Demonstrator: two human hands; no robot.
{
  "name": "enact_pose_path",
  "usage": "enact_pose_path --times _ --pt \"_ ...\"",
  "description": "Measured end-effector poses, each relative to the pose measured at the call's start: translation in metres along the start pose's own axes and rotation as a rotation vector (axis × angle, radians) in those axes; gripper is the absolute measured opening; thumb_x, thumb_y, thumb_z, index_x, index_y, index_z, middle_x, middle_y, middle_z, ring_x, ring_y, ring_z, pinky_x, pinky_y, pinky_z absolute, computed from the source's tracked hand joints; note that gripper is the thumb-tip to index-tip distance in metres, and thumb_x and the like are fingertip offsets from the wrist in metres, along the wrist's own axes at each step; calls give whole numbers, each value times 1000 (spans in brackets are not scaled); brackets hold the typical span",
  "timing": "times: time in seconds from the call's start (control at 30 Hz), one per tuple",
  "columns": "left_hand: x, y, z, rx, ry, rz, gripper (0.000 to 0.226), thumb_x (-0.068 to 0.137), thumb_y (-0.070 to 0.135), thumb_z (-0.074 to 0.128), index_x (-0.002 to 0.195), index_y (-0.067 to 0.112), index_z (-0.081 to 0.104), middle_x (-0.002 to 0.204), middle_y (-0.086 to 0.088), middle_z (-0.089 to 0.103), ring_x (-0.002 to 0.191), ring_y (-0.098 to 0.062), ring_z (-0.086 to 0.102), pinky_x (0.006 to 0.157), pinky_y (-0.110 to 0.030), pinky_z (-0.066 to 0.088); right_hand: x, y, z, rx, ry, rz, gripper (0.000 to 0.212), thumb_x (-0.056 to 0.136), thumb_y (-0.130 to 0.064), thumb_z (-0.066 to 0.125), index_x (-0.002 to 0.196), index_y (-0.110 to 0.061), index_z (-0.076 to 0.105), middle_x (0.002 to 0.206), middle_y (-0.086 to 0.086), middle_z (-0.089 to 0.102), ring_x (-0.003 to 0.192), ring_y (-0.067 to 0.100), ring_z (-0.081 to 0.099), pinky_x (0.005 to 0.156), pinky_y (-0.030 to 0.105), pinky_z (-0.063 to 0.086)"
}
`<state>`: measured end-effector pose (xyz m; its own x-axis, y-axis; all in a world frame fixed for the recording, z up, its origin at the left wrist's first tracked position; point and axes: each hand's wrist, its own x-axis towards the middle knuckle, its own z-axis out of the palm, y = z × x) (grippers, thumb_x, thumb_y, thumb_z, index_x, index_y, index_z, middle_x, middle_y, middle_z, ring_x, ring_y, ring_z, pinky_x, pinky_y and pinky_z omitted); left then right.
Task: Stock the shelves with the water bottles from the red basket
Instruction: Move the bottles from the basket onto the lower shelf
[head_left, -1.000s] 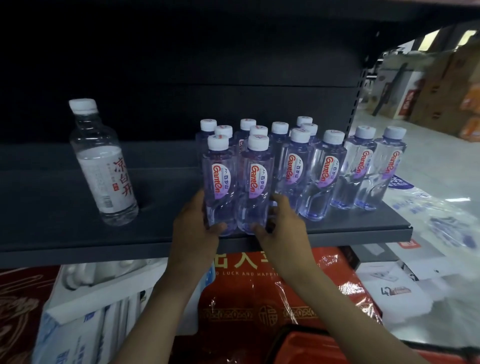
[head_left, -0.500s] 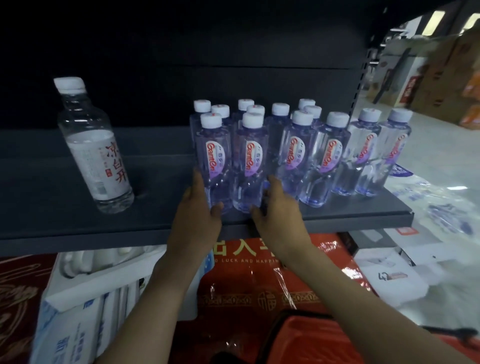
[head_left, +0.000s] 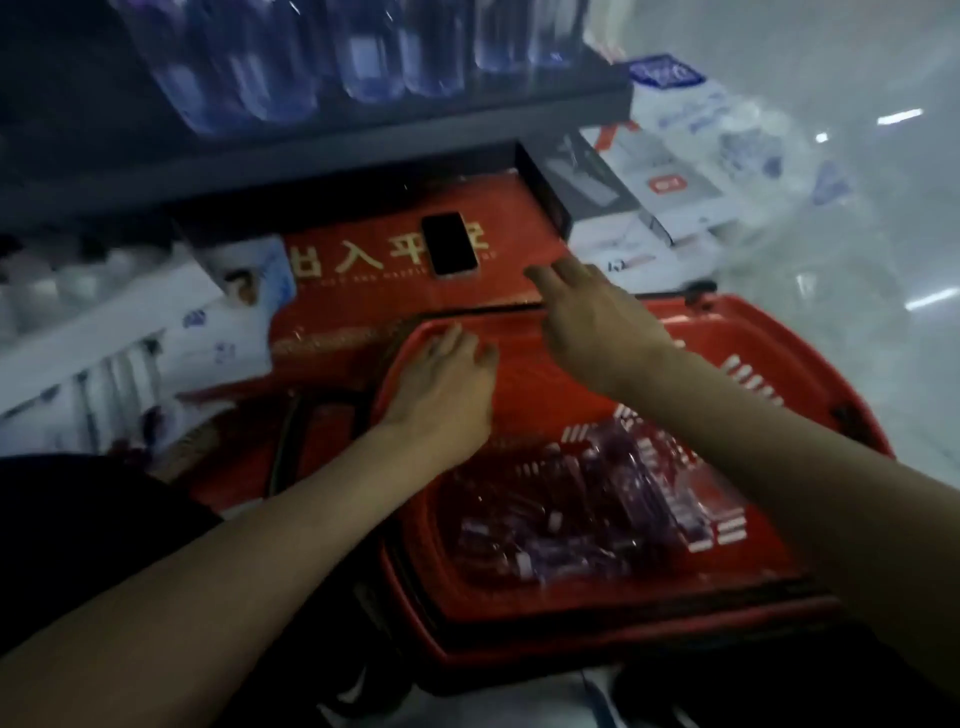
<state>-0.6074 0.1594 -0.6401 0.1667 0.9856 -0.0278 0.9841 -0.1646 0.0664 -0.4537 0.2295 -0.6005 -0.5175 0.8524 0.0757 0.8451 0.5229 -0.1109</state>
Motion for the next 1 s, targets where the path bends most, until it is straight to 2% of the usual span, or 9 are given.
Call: enact_pose_path --times 0.2,0.33,0.43,0.6,0.73,0.8,0.87,0.93,1.0 --pt "-1 40 107 -101 -725 45 34 87 26 57 119 14 62 122 -13 62 112 -32 61 86 -35 51 -80 81 88 186 -441 338 34 87 -7 57 121 -6 64 118 20 62 109 37 64 90 39 53" --pt "14 43 154 -68 -841 34 42 85 32 62 123 16 55 126 -14 58 116 -33 59 93 -38 51 -109 95 134 294 -918 400 39 96 -21 57 133 -10 57 130 16 61 120 30 60 98 36 49" --pt "21 42 182 -56 -891 29 46 88 33 61 129 18 50 130 -14 55 119 -33 56 95 -36 48 -116 97 160 346 -1121 374 45 98 -32 57 140 -15 53 137 12 58 122 28 57 104 38 45" --pt "30 46 206 -34 -862 42 52 85 39 62 132 22 50 138 -10 53 124 -31 54 96 -36 47 -110 94 178 330 -1088 360 40 104 -23 45 142 -13 49 146 14 49 134 32 46 108 38 36" --pt "29 49 218 9 -850 60 52 88 29 61 137 16 48 144 -11 47 130 -30 48 101 -35 42 -114 86 157 382 -1179 341 51 100 -31 55 148 -34 40 142 4 51 110 19 56 82 19 45" --pt "33 49 218 11 -892 64 49 88 24 60 135 15 51 143 -11 49 129 -29 49 101 -32 42 -115 86 144 369 -1146 327 53 102 -30 51 152 -31 34 153 11 43 124 23 52 97 25 41" --pt "40 48 218 3 -946 60 50 82 21 67 130 15 55 137 -11 54 123 -27 54 95 -29 45 -118 86 135 344 -1100 304 53 105 -24 42 155 -20 26 163 12 24 146 25 31 111 25 23" --pt "45 44 217 -12 -988 42 54 80 24 72 130 14 56 134 -11 57 120 -26 57 90 -27 46 -121 86 130 313 -1065 272 52 106 -20 38 155 -14 24 164 15 16 151 28 18 111 23 12" --pt "45 40 218 -58 -1025 -2 60 78 29 76 132 15 53 134 -9 57 119 -25 57 88 -25 44 -122 84 130 293 -1061 258 50 105 -17 38 153 -9 28 161 19 25 148 30 25 111 27 17"
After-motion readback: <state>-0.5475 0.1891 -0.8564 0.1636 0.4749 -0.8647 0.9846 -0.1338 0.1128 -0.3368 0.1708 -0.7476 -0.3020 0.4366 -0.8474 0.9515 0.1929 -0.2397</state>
